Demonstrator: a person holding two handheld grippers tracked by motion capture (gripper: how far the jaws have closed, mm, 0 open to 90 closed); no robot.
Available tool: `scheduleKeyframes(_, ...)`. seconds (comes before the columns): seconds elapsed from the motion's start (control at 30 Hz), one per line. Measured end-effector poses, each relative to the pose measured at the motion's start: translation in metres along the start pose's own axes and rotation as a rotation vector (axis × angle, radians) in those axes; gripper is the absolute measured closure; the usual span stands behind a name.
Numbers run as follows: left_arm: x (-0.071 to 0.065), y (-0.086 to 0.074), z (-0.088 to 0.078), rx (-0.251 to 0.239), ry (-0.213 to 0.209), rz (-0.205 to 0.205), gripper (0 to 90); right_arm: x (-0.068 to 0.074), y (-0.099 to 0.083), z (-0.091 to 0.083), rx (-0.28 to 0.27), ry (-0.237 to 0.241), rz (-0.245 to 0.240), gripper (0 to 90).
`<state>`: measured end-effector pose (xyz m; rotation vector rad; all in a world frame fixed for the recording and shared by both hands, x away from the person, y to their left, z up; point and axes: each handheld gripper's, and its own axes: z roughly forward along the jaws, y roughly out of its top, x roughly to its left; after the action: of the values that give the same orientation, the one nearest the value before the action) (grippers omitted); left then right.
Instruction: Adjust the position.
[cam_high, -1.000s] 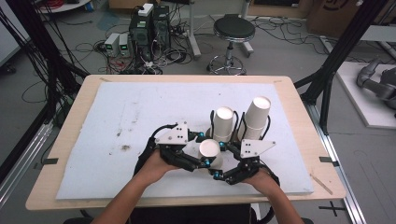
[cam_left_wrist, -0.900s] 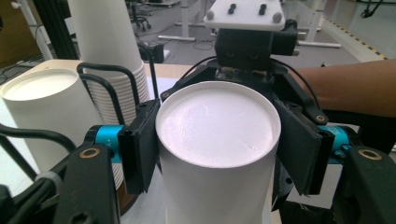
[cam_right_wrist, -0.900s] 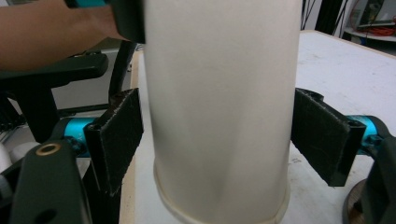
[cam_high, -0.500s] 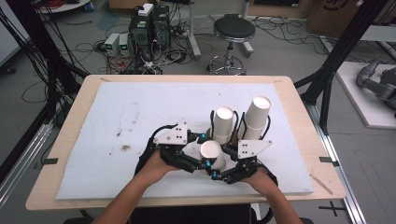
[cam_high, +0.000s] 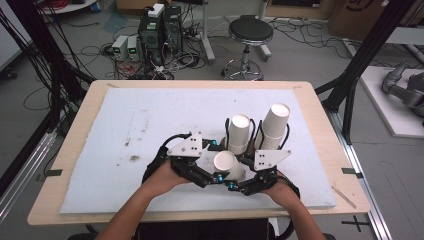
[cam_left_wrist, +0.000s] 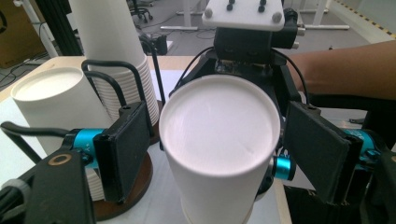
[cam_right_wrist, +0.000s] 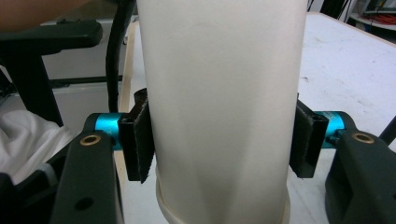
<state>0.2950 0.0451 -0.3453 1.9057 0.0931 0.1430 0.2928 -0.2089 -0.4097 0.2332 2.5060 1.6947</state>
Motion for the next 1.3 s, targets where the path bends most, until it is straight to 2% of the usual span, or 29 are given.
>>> scheduleKeyframes(0.13,0.002,0.001,0.007,0.038,-0.009,-0.004,25.2,0.002,0.001,0.002,0.026,0.008,-0.011,37.2)
scheduleKeyframes(0.23,0.004,-0.002,0.011,0.050,-0.046,-0.011,29.0,0.002,0.000,0.003,0.041,0.011,-0.024,37.2)
scheduleKeyframes(0.33,0.004,-0.004,0.013,0.056,-0.085,-0.004,35.7,0.002,0.000,0.003,0.052,0.014,-0.038,37.5)
scheduleKeyframes(0.47,0.005,-0.005,0.012,0.055,-0.098,-0.027,36.4,0.003,0.000,0.002,0.059,0.017,-0.043,35.7)
scheduleKeyframes(0.57,0.008,-0.007,0.008,0.020,-0.092,-0.047,36.2,0.002,0.000,0.003,0.036,0.018,-0.013,29.0)
scheduleKeyframes(0.63,0.009,-0.010,0.005,-0.013,-0.081,-0.063,36.2,0.003,-0.001,0.003,0.009,-0.003,0.016,20.2)
scheduleKeyframes(0.7,0.011,-0.013,0.002,-0.061,-0.085,-0.086,36.3,0.002,0.000,0.002,-0.013,-0.014,0.018,20.3)
scheduleKeyframes(0.8,0.011,-0.015,-0.002,-0.131,-0.097,-0.116,36.3,0.002,0.000,0.002,-0.018,-0.022,0.025,20.3)
scheduleKeyframes(0.87,0.011,-0.015,-0.002,-0.136,-0.098,-0.116,36.3,0.002,0.000,0.002,-0.021,-0.015,0.021,21.0)
scheduleKeyframes(0.93,0.011,-0.016,-0.003,-0.133,-0.102,-0.116,36.4,0.002,0.001,0.000,-0.028,-0.003,-0.001,28.4)
scheduleKeyframes(1.0,0.011,-0.017,-0.004,-0.129,-0.102,-0.125,36.5,0.002,0.001,-0.002,-0.027,0.001,-0.012,32.0)
scheduleKeyframes(1.2,0.012,-0.023,-0.004,-0.063,-0.113,-0.128,36.2,0.002,0.000,-0.001,0.031,0.012,-0.045,37.9)
scheduleKeyframes(1.23,0.011,-0.023,-0.005,-0.042,-0.109,-0.123,36.1,0.002,0.000,0.000,0.038,0.010,-0.051,38.1)
scheduleKeyframes(1.3,0.009,-0.021,-0.005,0.002,-0.086,-0.076,34.0,0.003,0.000,0.002,0.056,0.008,-0.059,38.2)
